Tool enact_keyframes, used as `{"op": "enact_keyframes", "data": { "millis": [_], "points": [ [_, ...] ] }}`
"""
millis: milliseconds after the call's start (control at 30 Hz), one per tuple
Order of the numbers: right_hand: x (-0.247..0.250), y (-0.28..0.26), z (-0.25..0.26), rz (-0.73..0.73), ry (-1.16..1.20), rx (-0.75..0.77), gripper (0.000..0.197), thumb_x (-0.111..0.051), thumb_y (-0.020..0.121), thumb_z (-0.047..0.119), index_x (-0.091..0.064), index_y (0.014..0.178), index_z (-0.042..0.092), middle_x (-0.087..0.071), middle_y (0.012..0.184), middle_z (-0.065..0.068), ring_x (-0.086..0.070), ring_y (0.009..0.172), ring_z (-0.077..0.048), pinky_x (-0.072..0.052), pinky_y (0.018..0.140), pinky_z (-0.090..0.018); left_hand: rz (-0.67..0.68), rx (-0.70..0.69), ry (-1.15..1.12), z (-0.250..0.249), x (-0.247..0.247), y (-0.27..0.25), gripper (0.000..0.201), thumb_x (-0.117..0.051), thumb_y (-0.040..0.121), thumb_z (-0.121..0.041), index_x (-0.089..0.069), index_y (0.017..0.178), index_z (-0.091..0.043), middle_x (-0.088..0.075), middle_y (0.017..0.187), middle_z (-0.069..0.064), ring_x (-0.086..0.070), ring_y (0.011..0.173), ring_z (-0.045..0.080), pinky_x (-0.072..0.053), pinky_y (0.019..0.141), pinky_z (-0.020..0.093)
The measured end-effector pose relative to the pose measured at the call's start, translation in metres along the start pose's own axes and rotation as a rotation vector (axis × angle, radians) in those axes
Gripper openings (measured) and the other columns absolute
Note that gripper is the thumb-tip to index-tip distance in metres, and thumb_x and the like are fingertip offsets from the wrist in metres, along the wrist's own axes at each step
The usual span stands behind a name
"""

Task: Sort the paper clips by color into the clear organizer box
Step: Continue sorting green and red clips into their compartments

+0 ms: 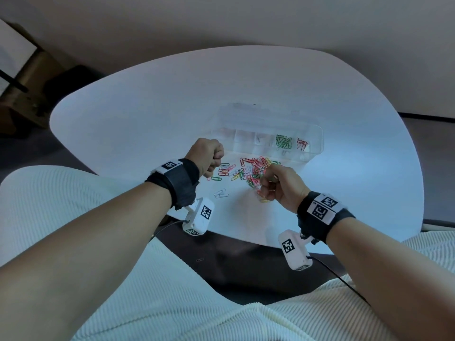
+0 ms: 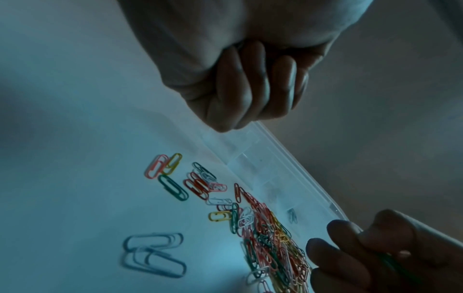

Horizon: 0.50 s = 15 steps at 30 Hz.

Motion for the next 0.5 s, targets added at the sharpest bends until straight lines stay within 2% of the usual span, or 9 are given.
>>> {"op": "enact_keyframes", "data": {
  "millis": [67, 133, 233, 300, 400, 500],
  "points": [
    [0.0, 0.001, 0.002, 0.005, 0.036, 0.007, 0.027, -0.042, 0.082, -0.003, -0.04, 0.058, 0.01, -0.045, 0.06, -0.013, -0.044, 0.043, -0.022, -0.028, 0.045, -0.026, 0.011, 0.009, -0.019, -0.001, -0.001, -0.001, 0.029, -0.025, 0.07, -0.001, -0.029, 0.045, -0.014, -0.021, 0.039, -0.003, -0.011, 0.037, 0.005, -0.017, 0.049, 0.01],
    [-0.001, 0.002, 0.005, 0.023, 0.061, 0.031, 0.028, -0.039, 0.078, -0.008, -0.035, 0.059, 0.012, -0.045, 0.057, -0.012, -0.041, 0.042, -0.021, -0.028, 0.046, -0.025, 0.012, 0.005, -0.038, -0.003, -0.001, -0.002, 0.031, -0.025, 0.068, -0.001, -0.028, 0.042, -0.016, -0.02, 0.042, -0.003, -0.011, 0.039, 0.006, -0.018, 0.049, 0.01],
    [-0.003, 0.001, 0.006, 0.054, 0.111, 0.028, 0.029, -0.029, 0.069, -0.014, -0.031, 0.061, 0.013, -0.044, 0.055, -0.013, -0.036, 0.042, -0.019, -0.03, 0.042, -0.021, 0.03, -0.018, -0.069, -0.008, -0.003, -0.005, 0.032, -0.025, 0.073, -0.001, -0.025, 0.044, -0.016, -0.018, 0.044, -0.004, -0.01, 0.041, 0.005, -0.018, 0.048, 0.009],
    [-0.004, 0.002, 0.004, 0.057, 0.115, 0.029, 0.029, -0.028, 0.065, -0.014, -0.032, 0.065, 0.015, -0.044, 0.057, -0.013, -0.035, 0.043, -0.018, -0.028, 0.043, -0.021, 0.04, -0.05, -0.08, -0.01, -0.002, -0.005, 0.034, -0.026, 0.079, -0.006, -0.023, 0.047, -0.017, -0.017, 0.043, -0.004, -0.009, 0.041, 0.007, -0.016, 0.048, 0.01],
    [-0.005, 0.005, 0.002, 0.052, 0.013, 0.048, 0.027, -0.033, 0.063, -0.01, -0.035, 0.068, 0.016, -0.04, 0.059, -0.01, -0.032, 0.046, -0.015, -0.021, 0.048, -0.024, 0.026, -0.119, -0.02, -0.01, 0.0, -0.004, 0.04, -0.035, 0.089, -0.023, -0.023, 0.051, -0.021, -0.018, 0.047, -0.003, -0.009, 0.044, 0.012, -0.013, 0.047, 0.018],
    [-0.007, 0.004, 0.007, 0.024, -0.228, 0.141, 0.023, -0.043, 0.074, -0.01, -0.042, 0.066, 0.012, -0.037, 0.055, -0.004, -0.029, 0.047, -0.015, -0.024, 0.046, -0.02, -0.006, -0.153, 0.184, -0.005, 0.002, -0.001, 0.036, -0.038, 0.093, -0.022, -0.032, 0.057, -0.019, -0.025, 0.053, -0.001, -0.016, 0.045, 0.016, -0.016, 0.047, 0.023]
  ]
}}
Point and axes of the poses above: each hand's wrist, its own y-axis towards the middle knuckle, its own x-axis out of the back of the hand, z = x × y, the point moved 7 cm from there along y, towards the middle knuckle
